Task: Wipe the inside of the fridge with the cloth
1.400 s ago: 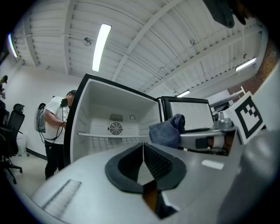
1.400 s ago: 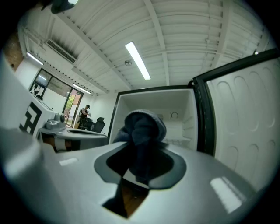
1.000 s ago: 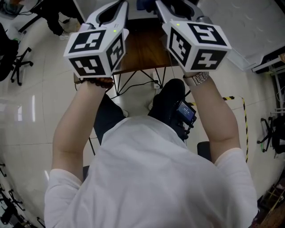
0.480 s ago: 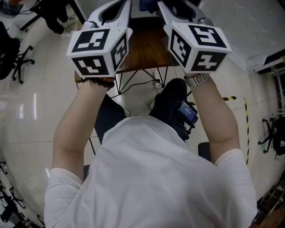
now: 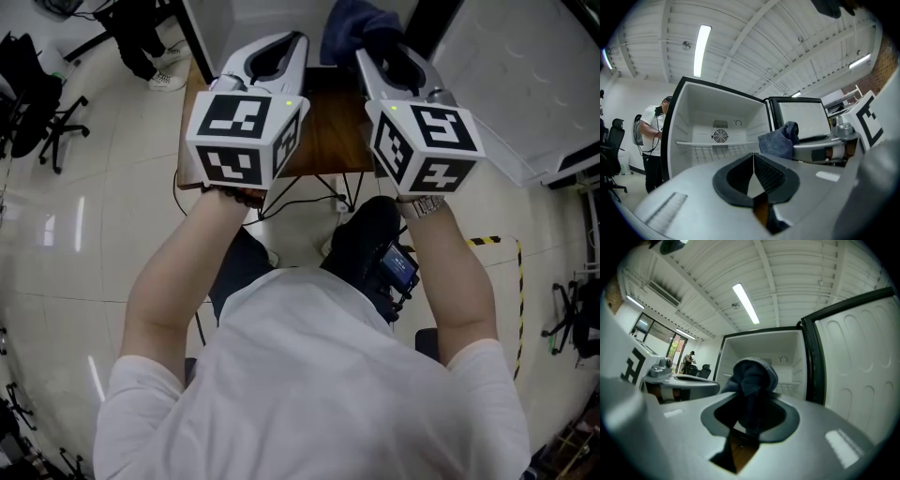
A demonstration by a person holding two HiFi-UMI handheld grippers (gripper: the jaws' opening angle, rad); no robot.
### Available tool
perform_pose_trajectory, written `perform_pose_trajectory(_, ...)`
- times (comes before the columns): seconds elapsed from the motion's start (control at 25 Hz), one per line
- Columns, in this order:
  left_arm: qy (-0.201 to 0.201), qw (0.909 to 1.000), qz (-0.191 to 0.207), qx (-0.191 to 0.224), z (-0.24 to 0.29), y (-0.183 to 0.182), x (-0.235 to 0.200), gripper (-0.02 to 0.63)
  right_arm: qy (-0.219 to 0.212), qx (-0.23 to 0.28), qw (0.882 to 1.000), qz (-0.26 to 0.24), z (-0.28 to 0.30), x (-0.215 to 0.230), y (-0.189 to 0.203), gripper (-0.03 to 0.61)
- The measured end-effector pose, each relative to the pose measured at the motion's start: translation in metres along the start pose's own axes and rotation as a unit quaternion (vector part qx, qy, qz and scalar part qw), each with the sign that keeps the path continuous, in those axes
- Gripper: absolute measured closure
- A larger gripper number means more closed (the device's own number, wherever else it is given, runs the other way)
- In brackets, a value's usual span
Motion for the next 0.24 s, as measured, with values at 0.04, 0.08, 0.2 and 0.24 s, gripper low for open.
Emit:
perform_pose_trajectory(0.04, -0.001, 1.0, 0.0, -0.001, 0.0, 0.0008, -0.0004, 0.609, 0.0, 0.0, 1.0, 0.001, -0.0004, -0.0004, 0.001, 0.474)
perform_pose_trajectory(0.08, -0.002, 1.0, 0.0, -0.001, -0.0001, 0.0017, -0.0008, 0.609, -0.001, -0.001, 1.0, 0.001, -0.001, -0.0006, 0.0021, 0.474)
perform_pose_trajectory(0.2, -0.005, 1.0, -0.002, -0.002, -0.0007, 0.003, -0.0023, 0.609, -0.001, -0.003, 1.0, 0.003, -0.0028, -0.0011, 0.0047, 0.474)
perform_pose_trajectory(0.24, -0.006, 1.0, -0.002, -0.002, -0.0008, 0.003, -0.0028, 0.609, -0.001, -0.003, 1.0, 0.003, -0.0033, -0.0012, 0.0054, 0.474)
Point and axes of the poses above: the fingertips, and each gripper's own axes: z forward along the fingers, x to its right, y out of its underside, the point moved 3 cm from there along -z, backward along the fingers, and after that the axes turned 10 degrees about -z, right-handed, at the moved point
